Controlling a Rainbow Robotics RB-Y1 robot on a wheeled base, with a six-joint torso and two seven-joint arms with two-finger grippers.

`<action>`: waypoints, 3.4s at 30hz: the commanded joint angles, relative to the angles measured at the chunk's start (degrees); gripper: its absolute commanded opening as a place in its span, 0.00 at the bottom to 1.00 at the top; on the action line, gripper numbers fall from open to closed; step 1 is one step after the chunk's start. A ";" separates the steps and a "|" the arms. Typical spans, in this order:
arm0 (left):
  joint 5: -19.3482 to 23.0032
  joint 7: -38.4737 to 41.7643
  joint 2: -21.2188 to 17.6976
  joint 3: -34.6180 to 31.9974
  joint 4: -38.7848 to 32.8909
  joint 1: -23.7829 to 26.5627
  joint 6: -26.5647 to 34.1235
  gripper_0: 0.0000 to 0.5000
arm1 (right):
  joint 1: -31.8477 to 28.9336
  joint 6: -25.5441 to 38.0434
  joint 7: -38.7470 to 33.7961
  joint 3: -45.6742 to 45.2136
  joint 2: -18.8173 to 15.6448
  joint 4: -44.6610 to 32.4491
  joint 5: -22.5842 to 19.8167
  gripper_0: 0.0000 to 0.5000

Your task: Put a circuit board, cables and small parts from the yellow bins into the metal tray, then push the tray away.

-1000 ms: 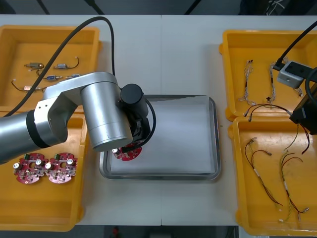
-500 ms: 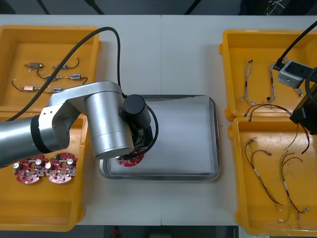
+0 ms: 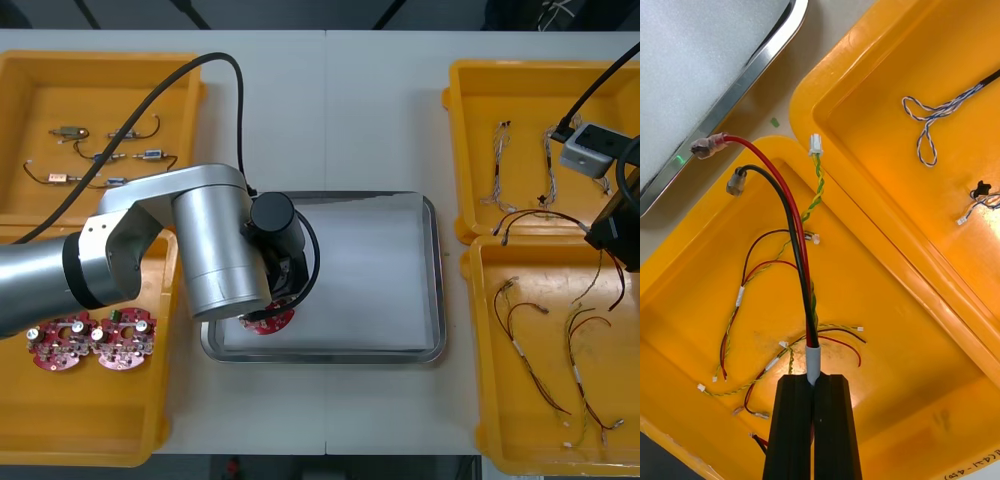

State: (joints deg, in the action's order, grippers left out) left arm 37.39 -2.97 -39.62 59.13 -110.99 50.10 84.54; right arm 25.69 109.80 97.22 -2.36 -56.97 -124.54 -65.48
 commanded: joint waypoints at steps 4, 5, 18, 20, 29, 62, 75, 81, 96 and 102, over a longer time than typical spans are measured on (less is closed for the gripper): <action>6.20 0.69 -0.02 -6.83 -2.48 4.92 3.96 1.00 | 1.55 0.20 1.22 0.43 0.19 -1.23 -0.27 0.00; 7.96 0.51 -0.29 -8.42 -3.00 5.45 5.02 1.00 | 1.55 0.20 1.22 0.43 0.19 -1.23 -0.27 0.00; 24.57 -1.95 -8.28 -24.24 -8.37 8.44 11.96 1.00 | -0.03 0.20 1.39 1.74 -0.42 -0.70 -0.88 0.00; 27.47 -4.67 -10.83 -26.79 -8.80 8.79 12.67 1.00 | 0.41 0.20 1.74 1.92 -0.42 -0.88 -1.50 0.00; 39.95 -15.13 -20.59 -36.01 -6.70 9.14 15.83 1.00 | 5.77 0.20 2.36 8.42 -0.42 -4.04 -2.73 0.00; 32.39 -43.78 -30.17 -41.46 28.81 9.14 15.04 1.00 | 31.70 -10.57 10.36 48.41 19.62 5.89 9.23 0.00; 21.50 -47.12 -25.07 -41.46 43.23 11.78 10.03 1.00 | 31.79 -17.43 18.27 56.94 20.85 14.77 12.04 0.00; 18.24 -46.42 -22.26 -41.46 49.82 15.12 9.85 1.00 | 31.79 -17.87 18.09 59.22 22.78 18.28 13.62 0.00; 13.32 -27.61 -16.11 -41.46 62.47 20.65 4.76 1.00 | 31.00 -21.65 17.30 62.65 23.22 21.89 13.18 0.00; 12.44 -18.47 -14.79 -41.46 68.45 23.38 1.50 1.00 | 30.03 -24.02 17.04 62.65 22.78 21.89 13.71 0.31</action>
State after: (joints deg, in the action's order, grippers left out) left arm 50.88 -19.97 -55.17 19.27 -44.93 68.90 88.09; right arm 55.40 87.31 112.95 59.87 -34.74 -102.05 -52.24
